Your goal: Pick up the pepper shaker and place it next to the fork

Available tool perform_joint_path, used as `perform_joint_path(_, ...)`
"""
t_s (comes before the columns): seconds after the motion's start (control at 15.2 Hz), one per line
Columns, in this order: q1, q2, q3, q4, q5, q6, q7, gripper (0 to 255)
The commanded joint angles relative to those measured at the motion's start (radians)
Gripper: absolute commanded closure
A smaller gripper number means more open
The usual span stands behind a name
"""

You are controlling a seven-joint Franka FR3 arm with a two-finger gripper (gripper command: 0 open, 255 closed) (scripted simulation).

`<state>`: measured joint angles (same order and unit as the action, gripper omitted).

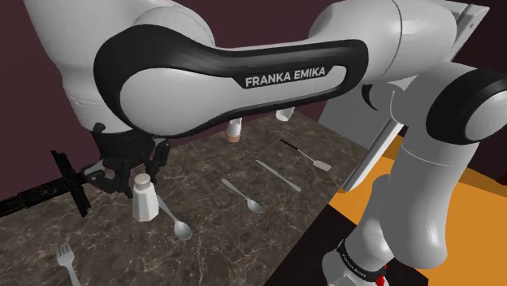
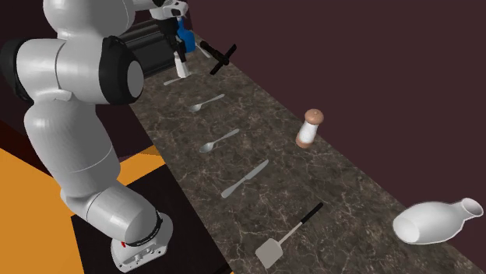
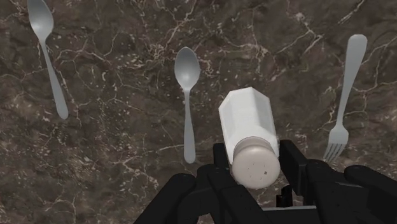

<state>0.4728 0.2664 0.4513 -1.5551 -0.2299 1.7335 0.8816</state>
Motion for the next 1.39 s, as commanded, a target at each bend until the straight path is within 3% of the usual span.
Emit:
perform_joint_path(0.0, -0.001, 0.003, -0.001, -0.024, -0.002, 0.027, 0.004, 255)
perform_joint_path(1.32, -0.002, 0.066, -0.017, -0.212, -0.047, 0.267, 0.054, 255)
